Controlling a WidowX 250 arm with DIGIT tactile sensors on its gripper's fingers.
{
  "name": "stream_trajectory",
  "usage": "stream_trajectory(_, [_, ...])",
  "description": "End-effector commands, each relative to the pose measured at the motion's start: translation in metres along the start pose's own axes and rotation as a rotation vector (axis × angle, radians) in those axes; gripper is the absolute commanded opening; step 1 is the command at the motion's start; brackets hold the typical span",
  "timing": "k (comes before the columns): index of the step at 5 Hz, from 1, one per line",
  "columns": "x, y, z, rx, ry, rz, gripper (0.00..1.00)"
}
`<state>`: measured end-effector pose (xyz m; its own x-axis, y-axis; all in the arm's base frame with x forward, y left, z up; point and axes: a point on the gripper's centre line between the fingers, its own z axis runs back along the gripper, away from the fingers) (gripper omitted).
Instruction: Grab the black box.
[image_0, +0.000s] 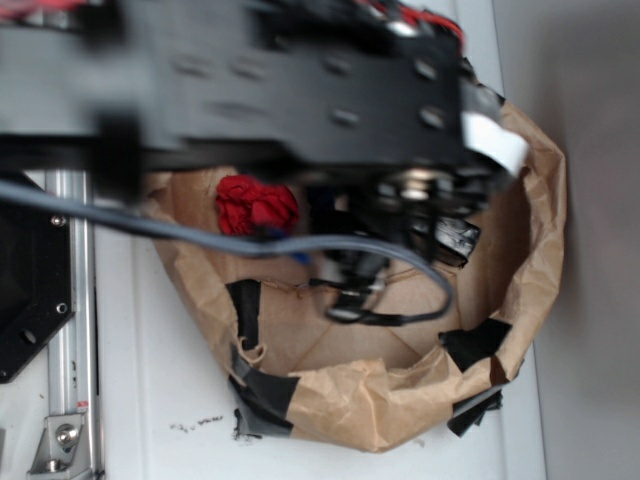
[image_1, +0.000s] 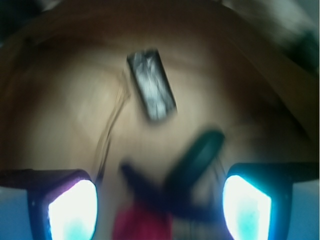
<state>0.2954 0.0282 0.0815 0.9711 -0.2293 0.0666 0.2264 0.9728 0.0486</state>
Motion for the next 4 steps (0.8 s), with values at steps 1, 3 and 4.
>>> stream_trajectory(1, [0.042, -0.007, -0.032, 0.010, -0.202, -0.146, 1.00])
stream_trajectory(3, [0.041, -0.033, -0.034, 0.023, -0.189, -0.197, 0.00])
stream_trajectory(4, [0.036, -0.035, -0.005, 0.010, -0.172, -0.168, 0.00])
